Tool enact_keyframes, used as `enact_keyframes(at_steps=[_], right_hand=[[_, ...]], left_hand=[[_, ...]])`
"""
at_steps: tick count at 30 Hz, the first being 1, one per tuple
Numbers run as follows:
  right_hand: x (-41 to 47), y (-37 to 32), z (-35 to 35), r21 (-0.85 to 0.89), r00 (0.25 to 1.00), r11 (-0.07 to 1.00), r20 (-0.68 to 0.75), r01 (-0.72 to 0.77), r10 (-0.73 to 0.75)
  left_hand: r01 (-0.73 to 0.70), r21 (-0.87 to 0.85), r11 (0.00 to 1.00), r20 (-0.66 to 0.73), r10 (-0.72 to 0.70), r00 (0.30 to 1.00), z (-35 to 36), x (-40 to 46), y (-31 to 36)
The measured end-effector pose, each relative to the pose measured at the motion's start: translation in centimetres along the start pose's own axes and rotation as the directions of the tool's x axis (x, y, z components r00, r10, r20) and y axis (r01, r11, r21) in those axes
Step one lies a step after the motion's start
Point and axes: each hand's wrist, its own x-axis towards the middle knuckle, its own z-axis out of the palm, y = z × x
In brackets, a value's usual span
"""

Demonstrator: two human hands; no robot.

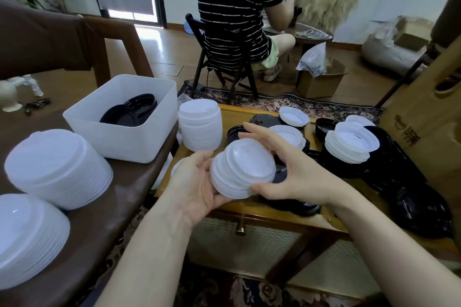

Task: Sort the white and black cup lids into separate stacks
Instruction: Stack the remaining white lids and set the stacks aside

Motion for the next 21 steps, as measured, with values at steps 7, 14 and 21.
enact_keyframes(at_steps=[7, 14, 21], right_hand=[[0.09, 0.1, 0.03, -0.04, 0.997, 0.999, 0.077, -0.015, 0.018], [0.0, 0.29, 0.0, -0.006, 0.993, 1.0, 0.117, -0.012, 0.013], [-0.05, 0.4, -0.16, 0.069, 0.995, 0.997, 0.093, -0.027, 0.021]], left_hand=[[-0.004, 0.114, 0.993, 0.099, -0.007, 0.995, 0.36, -0.01, -0.25], [-0.072, 0.185, 0.98, 0.126, 0.049, 0.991, 0.25, 0.21, -0.6], [-0.139, 0.169, 0.976, 0.044, 0.134, 0.99, 0.32, 0.28, -0.68]])
